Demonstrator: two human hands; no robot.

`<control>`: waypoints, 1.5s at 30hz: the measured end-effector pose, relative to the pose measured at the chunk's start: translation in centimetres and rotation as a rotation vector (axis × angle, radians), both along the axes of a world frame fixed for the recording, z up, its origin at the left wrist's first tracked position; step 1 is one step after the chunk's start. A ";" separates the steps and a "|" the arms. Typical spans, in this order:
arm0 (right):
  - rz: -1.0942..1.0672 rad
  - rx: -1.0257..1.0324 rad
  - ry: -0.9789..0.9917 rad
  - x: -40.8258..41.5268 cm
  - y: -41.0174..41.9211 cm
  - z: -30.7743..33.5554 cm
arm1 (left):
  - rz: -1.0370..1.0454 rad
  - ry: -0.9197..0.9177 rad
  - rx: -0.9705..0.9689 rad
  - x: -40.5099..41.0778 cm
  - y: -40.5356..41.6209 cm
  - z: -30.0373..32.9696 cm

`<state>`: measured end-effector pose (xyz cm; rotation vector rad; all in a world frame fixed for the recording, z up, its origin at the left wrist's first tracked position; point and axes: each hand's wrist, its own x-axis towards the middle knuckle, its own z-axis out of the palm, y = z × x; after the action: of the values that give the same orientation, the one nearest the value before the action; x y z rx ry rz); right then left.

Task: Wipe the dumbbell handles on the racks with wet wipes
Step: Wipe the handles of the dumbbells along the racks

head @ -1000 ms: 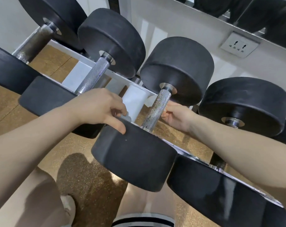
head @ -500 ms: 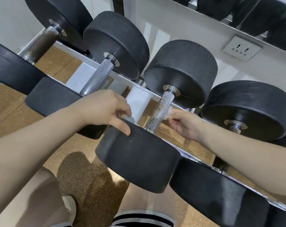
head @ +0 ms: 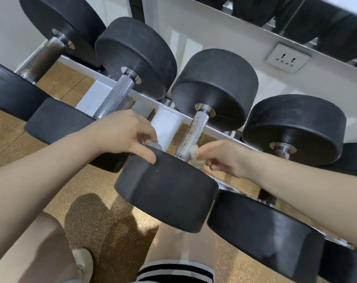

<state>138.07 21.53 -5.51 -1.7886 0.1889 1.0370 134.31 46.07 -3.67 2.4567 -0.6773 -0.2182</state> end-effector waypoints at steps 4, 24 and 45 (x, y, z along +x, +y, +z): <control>-0.196 0.196 -0.068 1.3 0.0 2.3 | 0.030 0.028 0.046 -0.1 0.1 0.4; -0.257 0.283 -0.419 -0.4 18.5 9.9 | 0.123 0.303 -0.397 3.5 12.3 5.2; 0.241 -0.635 -1.266 -3.5 27.3 7.0 | 0.247 1.217 -1.091 6.4 17.7 4.4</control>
<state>134.57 48.80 1.54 -2.7498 -0.5482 -0.2082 140.69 63.79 0.78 1.0058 0.0978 -0.8593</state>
